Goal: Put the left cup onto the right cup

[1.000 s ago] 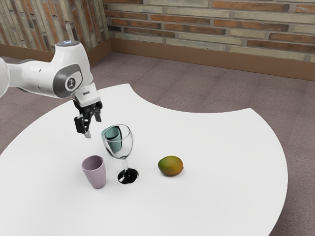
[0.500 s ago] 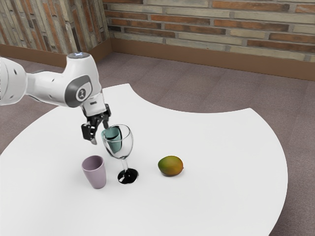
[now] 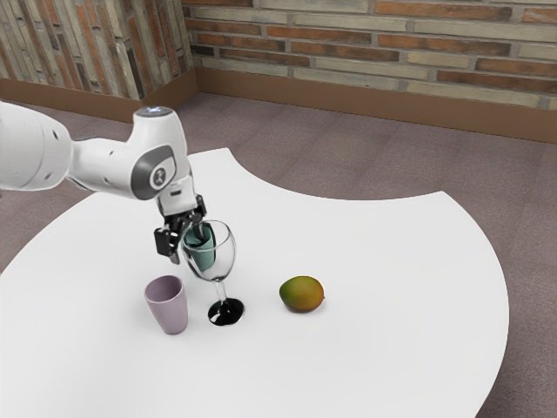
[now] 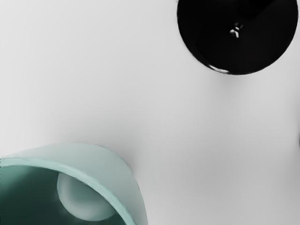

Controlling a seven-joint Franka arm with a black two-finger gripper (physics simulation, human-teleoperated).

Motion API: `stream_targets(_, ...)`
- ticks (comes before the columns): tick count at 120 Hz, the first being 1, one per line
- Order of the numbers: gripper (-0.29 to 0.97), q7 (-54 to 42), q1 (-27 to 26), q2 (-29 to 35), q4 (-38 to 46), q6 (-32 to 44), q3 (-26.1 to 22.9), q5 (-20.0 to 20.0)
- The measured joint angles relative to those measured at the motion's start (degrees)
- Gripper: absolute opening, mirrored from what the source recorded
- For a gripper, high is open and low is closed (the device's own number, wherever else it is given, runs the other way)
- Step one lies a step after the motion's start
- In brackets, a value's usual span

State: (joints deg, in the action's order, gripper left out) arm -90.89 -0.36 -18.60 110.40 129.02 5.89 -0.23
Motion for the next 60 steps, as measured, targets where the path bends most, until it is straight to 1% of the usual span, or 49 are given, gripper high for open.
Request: stream_targets(60,0.68,-1.22,0.02,-3.85,-2.87,0.5,0.07,-0.93)
